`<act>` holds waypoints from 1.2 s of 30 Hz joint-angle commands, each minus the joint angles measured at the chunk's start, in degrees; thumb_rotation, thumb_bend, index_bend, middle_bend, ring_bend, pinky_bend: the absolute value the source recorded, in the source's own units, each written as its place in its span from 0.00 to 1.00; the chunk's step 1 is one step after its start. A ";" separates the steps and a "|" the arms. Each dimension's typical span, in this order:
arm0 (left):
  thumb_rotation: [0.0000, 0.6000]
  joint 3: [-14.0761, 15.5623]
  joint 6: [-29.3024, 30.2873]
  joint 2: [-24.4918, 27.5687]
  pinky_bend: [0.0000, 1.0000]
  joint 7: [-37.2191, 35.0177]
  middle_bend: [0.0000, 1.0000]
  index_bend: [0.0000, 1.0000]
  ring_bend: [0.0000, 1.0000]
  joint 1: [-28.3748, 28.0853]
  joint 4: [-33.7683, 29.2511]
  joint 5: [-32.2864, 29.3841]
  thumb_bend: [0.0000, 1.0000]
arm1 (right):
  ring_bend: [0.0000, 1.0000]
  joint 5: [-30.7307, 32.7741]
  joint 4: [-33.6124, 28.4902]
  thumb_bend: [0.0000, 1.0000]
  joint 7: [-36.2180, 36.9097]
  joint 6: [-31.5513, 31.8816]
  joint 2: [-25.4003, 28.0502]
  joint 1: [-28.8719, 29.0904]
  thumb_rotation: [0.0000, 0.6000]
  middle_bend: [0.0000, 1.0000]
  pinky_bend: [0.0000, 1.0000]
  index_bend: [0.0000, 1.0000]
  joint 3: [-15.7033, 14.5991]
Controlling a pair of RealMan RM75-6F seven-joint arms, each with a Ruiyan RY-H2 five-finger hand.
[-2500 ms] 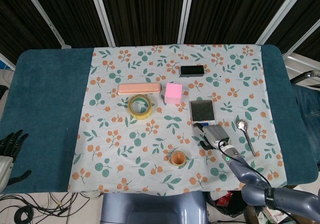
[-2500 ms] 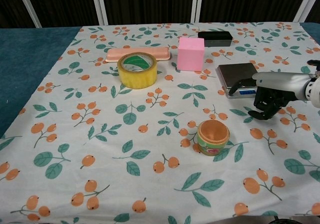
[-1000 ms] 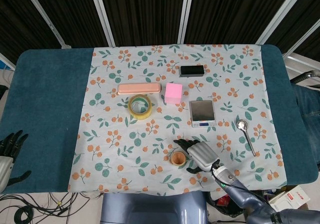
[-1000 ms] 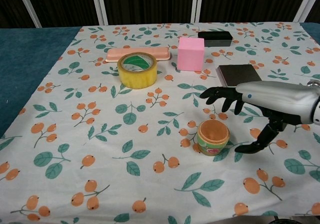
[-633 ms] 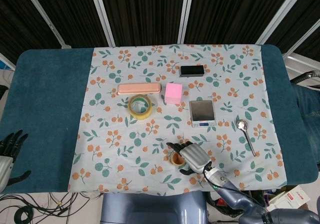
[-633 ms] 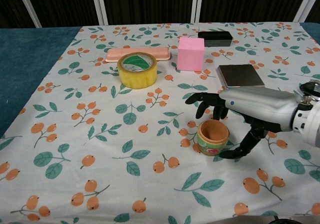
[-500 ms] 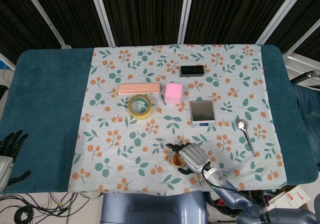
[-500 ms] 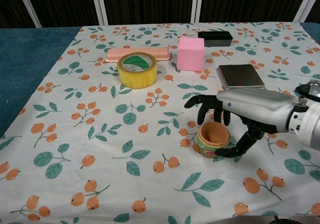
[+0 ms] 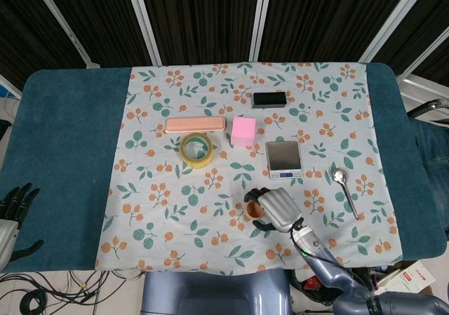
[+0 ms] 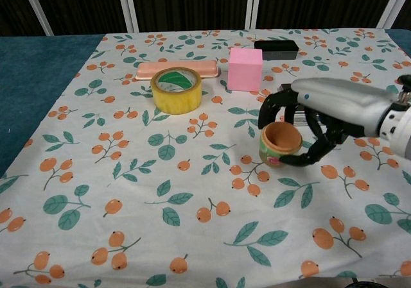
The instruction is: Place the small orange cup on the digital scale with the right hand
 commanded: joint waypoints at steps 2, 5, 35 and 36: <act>1.00 0.00 -0.01 -0.03 0.21 0.07 0.00 0.03 0.00 0.00 -0.03 -0.01 0.13 | 0.59 4.37 2.50 0.49 2.06 -0.51 2.05 0.71 1.00 0.49 0.62 0.39 4.13; 1.00 -0.02 -0.06 -0.02 0.21 0.04 0.00 0.03 0.00 -0.01 -0.07 -0.08 0.13 | 0.59 8.51 5.97 0.49 3.71 -3.50 3.10 2.07 1.00 0.49 0.62 0.39 6.61; 1.00 -0.17 -1.07 0.57 0.22 -0.92 0.00 0.03 0.00 -0.25 -0.68 -1.28 0.13 | 0.59 18.90 35.54 0.49 9.23 -19.65 -2.94 10.75 1.00 0.48 0.62 0.39 10.48; 1.00 -0.16 -1.03 0.58 0.22 -0.92 0.00 0.03 0.00 -0.24 -0.66 -1.25 0.13 | 0.59 18.69 35.76 0.49 9.35 -19.53 -3.11 10.80 1.00 0.48 0.62 0.39 10.45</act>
